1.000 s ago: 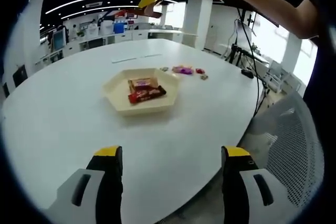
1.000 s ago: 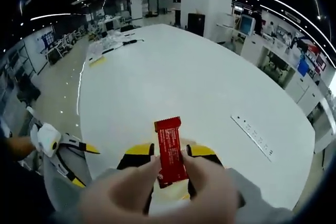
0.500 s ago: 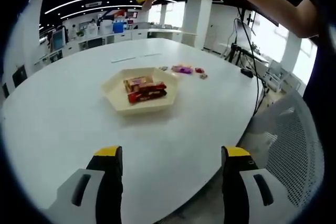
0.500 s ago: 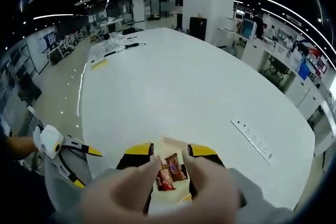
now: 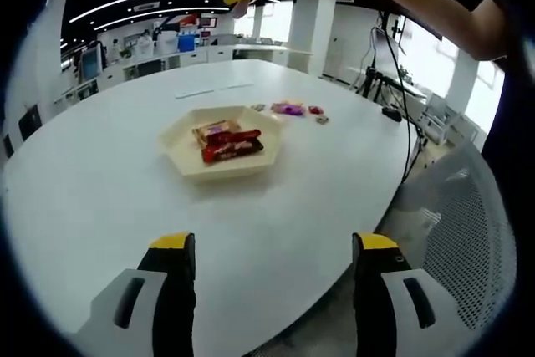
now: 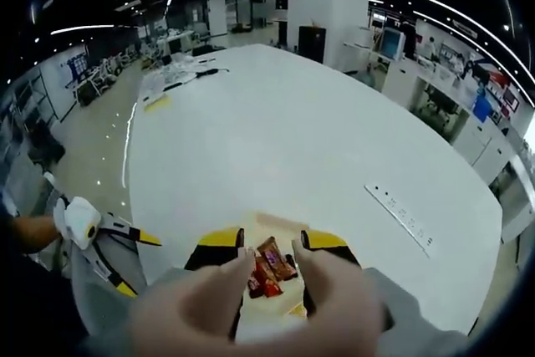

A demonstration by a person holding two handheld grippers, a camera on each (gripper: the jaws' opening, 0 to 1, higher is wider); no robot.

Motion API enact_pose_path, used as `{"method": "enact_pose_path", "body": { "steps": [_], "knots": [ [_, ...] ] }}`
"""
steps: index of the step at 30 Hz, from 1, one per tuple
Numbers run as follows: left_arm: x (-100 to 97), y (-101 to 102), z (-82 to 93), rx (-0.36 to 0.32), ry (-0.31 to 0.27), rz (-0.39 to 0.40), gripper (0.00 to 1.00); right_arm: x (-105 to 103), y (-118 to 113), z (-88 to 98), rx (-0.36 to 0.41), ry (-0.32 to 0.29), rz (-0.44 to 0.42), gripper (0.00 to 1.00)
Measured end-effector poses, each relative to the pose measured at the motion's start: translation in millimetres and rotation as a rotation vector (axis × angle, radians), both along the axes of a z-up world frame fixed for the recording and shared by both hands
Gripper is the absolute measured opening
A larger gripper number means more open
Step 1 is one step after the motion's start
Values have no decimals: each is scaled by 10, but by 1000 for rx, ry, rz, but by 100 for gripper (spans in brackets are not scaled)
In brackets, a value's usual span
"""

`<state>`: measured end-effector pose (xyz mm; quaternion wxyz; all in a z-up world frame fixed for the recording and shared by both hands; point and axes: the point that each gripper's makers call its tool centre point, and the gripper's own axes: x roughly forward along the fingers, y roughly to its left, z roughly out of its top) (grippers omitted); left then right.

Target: Place the target food into the container with the food tongs after gripping and lifting it, then release it inside without dropping or visibly crushing the food.

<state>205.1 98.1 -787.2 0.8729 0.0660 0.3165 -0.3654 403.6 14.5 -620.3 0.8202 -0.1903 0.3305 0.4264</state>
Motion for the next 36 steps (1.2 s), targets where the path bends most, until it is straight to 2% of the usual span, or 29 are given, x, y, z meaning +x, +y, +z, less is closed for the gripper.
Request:
{"method": "enact_pose_path", "body": {
  "steps": [8, 22, 36],
  "knots": [
    [-6, -5, -16, 5, 7, -3, 74, 11, -347, -131, 4, 38, -67, 27],
    [-32, -13, -63, 24, 21, -18, 74, 4, -1216, -361, -2, 71, -237, 27],
    [-49, -12, -92, 34, 28, -25, 74, -132, -1757, -574, -23, 104, -337, 27]
  ]
}}
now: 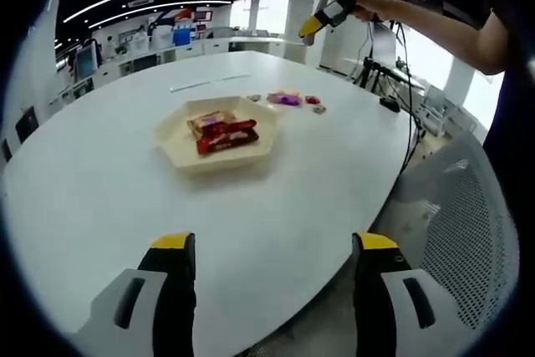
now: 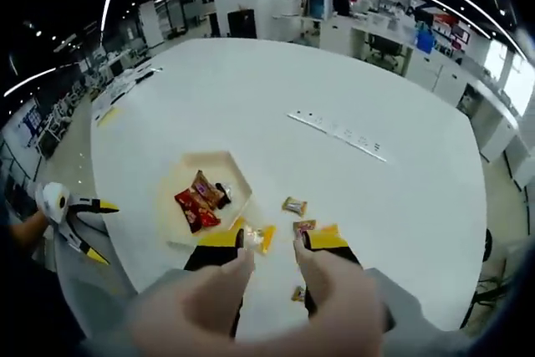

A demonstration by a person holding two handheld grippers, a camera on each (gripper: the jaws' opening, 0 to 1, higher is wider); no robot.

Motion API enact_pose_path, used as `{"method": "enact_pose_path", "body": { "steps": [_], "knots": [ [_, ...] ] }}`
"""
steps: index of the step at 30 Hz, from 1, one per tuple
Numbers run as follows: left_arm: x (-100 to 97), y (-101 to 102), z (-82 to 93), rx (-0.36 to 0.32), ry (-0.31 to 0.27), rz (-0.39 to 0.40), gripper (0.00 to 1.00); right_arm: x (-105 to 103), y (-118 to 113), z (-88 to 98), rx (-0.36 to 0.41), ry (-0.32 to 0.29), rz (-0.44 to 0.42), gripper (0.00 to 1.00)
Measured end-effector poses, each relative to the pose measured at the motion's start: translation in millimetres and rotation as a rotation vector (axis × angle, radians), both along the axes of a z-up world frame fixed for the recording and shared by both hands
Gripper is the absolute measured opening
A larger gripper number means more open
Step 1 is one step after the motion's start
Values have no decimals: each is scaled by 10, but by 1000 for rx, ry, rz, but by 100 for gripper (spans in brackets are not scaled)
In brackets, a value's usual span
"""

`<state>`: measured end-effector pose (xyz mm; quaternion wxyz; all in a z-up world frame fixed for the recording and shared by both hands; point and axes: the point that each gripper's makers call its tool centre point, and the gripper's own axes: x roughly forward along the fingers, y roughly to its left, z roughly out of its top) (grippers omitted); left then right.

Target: Place the target food into the container with the food tongs after gripping and lifting it, then release it inside without dropping or visibly crushing the food.

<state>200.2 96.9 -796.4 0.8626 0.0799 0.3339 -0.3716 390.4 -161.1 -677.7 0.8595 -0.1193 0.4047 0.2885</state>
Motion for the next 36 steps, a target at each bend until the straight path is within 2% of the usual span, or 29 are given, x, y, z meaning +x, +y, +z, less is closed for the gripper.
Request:
{"method": "enact_pose_path", "body": {
  "steps": [10, 15, 25, 32, 36],
  "knots": [
    [-16, -3, -26, 8, 13, -7, 73, -81, -276, -165, -8, 24, -55, 28],
    [-16, 0, -26, 7, 13, -7, 73, -173, -424, -355, -13, 68, -85, 27],
    [-41, -2, -63, 26, 24, -17, 73, -256, -470, -557, 11, 110, -116, 28],
    [-47, 6, -84, 35, 32, -15, 73, -299, -511, -785, 2, 147, -123, 28],
    [-57, 9, -102, 41, 41, -17, 73, -308, -556, -921, 20, 170, -159, 28]
  ]
}}
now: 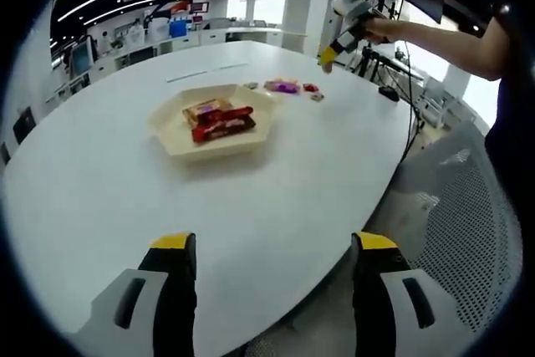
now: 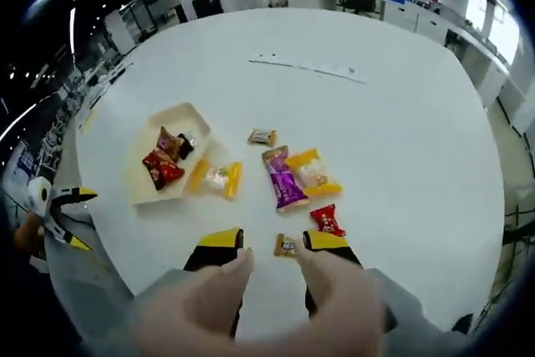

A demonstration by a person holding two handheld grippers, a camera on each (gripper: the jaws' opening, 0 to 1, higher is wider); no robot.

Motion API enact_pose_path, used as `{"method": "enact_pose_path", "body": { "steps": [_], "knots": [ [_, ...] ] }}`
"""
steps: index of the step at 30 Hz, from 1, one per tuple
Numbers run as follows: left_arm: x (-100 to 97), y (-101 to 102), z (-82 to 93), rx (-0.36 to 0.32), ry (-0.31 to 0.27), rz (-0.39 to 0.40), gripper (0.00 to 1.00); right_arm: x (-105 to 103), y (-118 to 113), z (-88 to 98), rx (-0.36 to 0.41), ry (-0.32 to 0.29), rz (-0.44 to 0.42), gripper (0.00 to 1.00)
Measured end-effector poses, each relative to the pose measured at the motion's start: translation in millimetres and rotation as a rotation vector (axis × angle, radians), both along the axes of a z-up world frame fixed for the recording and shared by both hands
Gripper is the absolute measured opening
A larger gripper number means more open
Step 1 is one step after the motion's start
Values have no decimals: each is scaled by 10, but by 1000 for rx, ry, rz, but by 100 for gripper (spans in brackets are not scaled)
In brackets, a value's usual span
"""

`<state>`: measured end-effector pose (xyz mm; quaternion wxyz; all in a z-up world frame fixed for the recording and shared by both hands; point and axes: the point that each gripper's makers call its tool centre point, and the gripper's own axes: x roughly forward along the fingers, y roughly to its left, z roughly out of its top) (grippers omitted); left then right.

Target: Place the target food into the container with the food tongs after gripping and lifting it, then release it inside without dropping or visibly crushing the food.

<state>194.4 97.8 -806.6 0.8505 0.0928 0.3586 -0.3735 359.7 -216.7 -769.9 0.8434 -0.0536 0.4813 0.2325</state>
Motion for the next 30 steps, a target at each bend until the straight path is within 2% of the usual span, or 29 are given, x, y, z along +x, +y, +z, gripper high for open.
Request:
{"method": "enact_pose_path", "body": {
  "steps": [3, 7, 14, 21, 30],
  "knots": [
    [-6, 0, -6, 2, 5, -1, 73, -6, -23, -90, 12, 15, -22, 28],
    [-15, 11, -27, 13, 8, -3, 73, -21, -57, -189, -19, 23, -27, 28],
    [-24, 12, -53, 20, 18, -4, 73, 3, -105, -292, -11, 28, -73, 28],
    [-31, 19, -71, 24, 26, -6, 73, 58, -129, -380, 18, 29, -164, 28],
    [-52, 11, -98, 39, 33, -16, 73, 77, -86, -503, 16, 30, -190, 28]
  ]
}}
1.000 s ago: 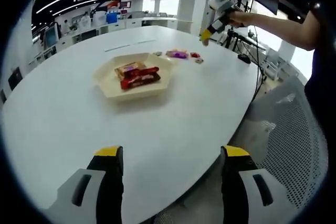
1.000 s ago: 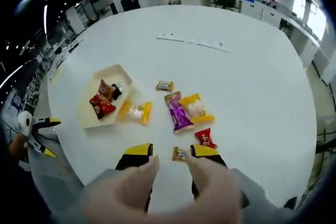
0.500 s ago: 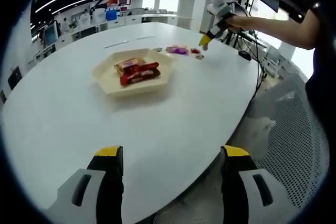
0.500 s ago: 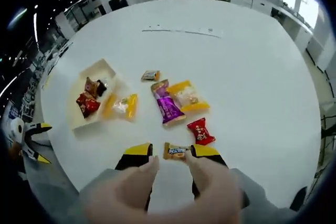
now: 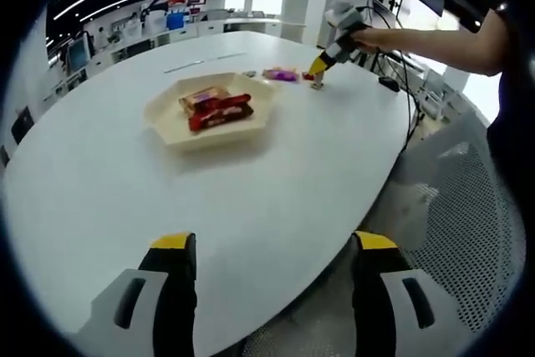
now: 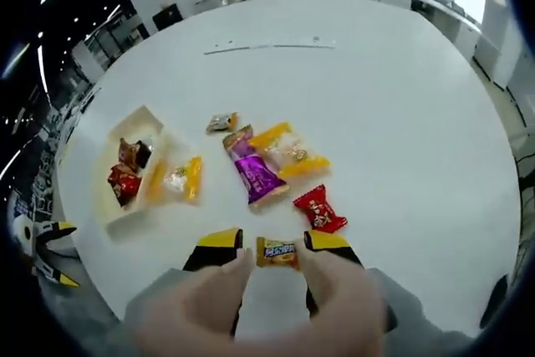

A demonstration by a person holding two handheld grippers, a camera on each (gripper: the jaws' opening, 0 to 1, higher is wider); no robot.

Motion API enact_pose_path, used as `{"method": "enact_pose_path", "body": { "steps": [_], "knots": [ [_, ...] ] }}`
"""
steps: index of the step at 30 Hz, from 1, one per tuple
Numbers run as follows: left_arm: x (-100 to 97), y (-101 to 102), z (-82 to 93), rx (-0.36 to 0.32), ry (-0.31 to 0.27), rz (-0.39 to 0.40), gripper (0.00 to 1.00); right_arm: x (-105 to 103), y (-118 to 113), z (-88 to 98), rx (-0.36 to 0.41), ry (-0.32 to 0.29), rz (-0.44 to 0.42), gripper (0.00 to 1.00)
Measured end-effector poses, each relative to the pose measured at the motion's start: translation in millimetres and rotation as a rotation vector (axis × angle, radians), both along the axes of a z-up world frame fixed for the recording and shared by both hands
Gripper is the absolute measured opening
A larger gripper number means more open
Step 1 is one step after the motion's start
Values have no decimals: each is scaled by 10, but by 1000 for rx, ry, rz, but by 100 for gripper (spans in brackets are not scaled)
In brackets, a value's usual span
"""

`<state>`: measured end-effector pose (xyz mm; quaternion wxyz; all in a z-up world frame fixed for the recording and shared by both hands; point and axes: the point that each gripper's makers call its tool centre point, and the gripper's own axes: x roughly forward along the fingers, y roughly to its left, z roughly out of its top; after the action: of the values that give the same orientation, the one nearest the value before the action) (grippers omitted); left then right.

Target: Place the target food into the container with the food tongs after gripping and lifting it, then release it inside without dropping or visibly crushing the food.

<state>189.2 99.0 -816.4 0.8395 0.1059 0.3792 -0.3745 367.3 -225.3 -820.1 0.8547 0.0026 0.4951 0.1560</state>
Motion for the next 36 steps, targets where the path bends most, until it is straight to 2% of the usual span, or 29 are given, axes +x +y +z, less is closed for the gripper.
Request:
{"method": "enact_pose_path", "body": {
  "steps": [6, 13, 20, 27, 32, 36],
  "knots": [
    [-7, 3, -10, 1, 6, -1, 73, 33, -42, -37, -19, -15, -22, 28],
    [-15, -2, -18, 2, 11, -3, 73, 27, -41, -77, -24, -3, -31, 28],
    [-14, -3, -23, 2, 11, -5, 73, 20, -52, -73, -39, -31, -39, 26],
    [-18, -7, -19, 2, 8, -9, 73, 86, -36, -74, -105, -84, -19, 22],
    [-6, -1, 5, -3, 0, -2, 73, 96, -77, -43, -38, -65, -73, 21],
    [4, 2, 10, -5, -2, 2, 73, 78, -86, 45, -63, -82, -42, 21]
  ]
}}
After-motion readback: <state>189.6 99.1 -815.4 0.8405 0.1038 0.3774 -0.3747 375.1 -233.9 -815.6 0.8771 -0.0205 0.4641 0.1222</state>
